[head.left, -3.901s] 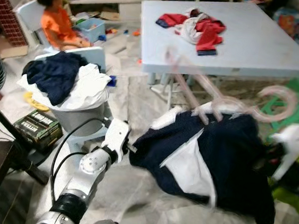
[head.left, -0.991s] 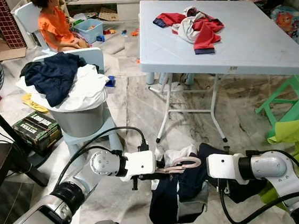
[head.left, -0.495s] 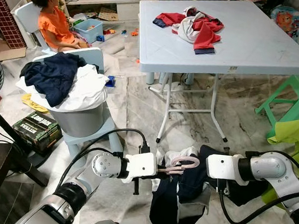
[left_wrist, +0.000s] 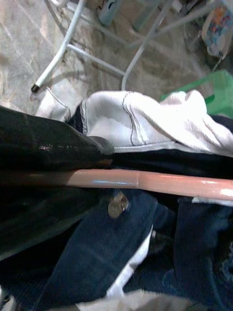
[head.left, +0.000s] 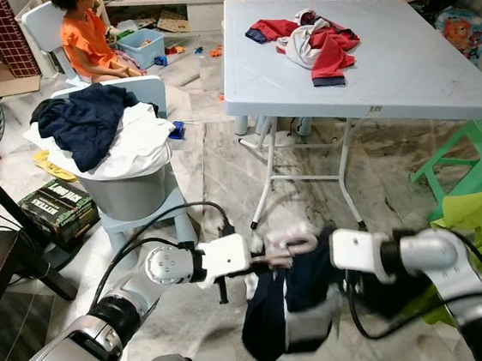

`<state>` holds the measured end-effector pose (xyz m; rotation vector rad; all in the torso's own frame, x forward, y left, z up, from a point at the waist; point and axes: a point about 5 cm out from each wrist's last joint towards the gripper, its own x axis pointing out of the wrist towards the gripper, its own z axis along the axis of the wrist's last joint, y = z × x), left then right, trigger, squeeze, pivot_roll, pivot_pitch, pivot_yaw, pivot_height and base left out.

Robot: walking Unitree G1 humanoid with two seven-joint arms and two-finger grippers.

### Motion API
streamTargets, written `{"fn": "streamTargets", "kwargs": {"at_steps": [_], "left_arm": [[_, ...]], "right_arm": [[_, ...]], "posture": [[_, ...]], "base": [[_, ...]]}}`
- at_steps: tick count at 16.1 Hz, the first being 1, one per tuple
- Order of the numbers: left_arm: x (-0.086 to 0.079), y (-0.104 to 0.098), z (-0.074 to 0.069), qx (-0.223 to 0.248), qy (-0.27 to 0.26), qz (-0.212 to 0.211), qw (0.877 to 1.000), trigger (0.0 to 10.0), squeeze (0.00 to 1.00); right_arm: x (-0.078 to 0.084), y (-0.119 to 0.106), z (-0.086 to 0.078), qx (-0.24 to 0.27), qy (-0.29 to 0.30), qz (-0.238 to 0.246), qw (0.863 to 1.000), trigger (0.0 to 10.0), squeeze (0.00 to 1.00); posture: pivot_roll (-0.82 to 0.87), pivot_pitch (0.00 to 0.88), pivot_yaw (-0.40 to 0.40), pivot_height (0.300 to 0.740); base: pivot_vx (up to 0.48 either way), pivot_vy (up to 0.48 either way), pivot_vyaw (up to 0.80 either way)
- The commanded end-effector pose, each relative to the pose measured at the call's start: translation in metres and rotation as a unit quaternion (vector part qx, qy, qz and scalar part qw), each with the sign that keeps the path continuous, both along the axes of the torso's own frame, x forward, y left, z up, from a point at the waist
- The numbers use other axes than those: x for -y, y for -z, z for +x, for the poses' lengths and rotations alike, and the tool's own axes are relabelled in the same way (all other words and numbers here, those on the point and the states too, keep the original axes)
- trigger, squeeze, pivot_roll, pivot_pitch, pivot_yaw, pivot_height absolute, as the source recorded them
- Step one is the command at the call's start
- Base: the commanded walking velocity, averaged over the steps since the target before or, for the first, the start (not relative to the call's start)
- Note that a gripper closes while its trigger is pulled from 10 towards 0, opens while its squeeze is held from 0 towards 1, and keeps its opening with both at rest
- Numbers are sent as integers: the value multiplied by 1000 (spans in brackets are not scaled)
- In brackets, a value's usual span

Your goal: Hang hanger

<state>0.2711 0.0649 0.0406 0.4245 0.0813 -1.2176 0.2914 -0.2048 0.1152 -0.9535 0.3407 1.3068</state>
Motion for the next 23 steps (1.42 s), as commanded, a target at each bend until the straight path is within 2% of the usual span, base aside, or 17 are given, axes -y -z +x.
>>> {"fn": "streamTargets", "kwargs": {"at_steps": [1, 2, 4, 6, 9, 12, 16, 18, 20, 21, 22, 23], "left_arm": [[-5, -8, 7, 14, -34, -34, 999, 0, 0], [-7, -6, 5, 11, -37, -32, 999, 0, 0], [-9, -5, 5, 11, -50, -38, 998, 0, 0], [-9, -5, 7, 11, -62, -44, 997, 0, 0], [-6, -6, 8, 13, -61, -46, 997, 0, 0], [-7, -7, 10, 15, -65, -44, 997, 0, 0], [-9, -5, 9, 15, -69, -42, 997, 0, 0], [-11, -3, 11, 14, -86, -37, 996, 0, 0], [-15, -4, 15, 12, -122, -43, 992, 0, 0], [-17, -4, 17, 6, -137, -52, 989, 0, 0], [-21, -4, 19, -6, -165, -68, 984, 0, 0], [-22, -5, 21, -10, -176, -77, 981, 0, 0]], "right_arm": [[1, -6, 9, 29, 9, -4, 1000, 10000, 1000], [2, -13, 21, 73, 33, -4, 997, 10000, 1000], [3, -20, 30, 114, 54, -3, 992, 10000, 1000], [4, -20, 33, 124, 69, 14, 990, 10000, 1000], [11, -18, 36, 132, 78, 4, 988, 10000, 1000], [27, -27, 44, 158, 119, -15, 980, 10000, 1000], [43, -43, 55, 204, 178, 3, 963, 10000, 1000], [50, -41, 53, 201, 198, 13, 959, 10000, 1000], [72, -37, 46, 206, 251, 22, 946, 10000, 1000], [79, -33, 41, 203, 263, 17, 943, 10000, 929], [93, -24, 31, 199, 290, 3, 936, 10000, 682], [99, -20, 25, 191, 306, 7, 933, 10000, 71]], "posture": [[-99, 0, 65, 740], [-98, 0, 62, 740], [-97, 0, 58, 740], [-100, 0, 57, 740], [-104, 0, 59, 740], [-108, 0, 61, 740], [-107, 0, 58, 740], [-105, 0, 59, 740], [-100, 0, 53, 740], [-97, 0, 51, 740], [-102, 0, 55, 740], [-105, 0, 59, 740]], "base": [[0, 0, 0], [0, 0, 0], [0, 0, 0], [0, 0, 0], [0, 0, 0], [0, 0, 0], [0, 0, 0], [0, 0, 0], [0, 0, 0], [0, 0, 0], [0, 0, 0], [0, 0, 0]]}}
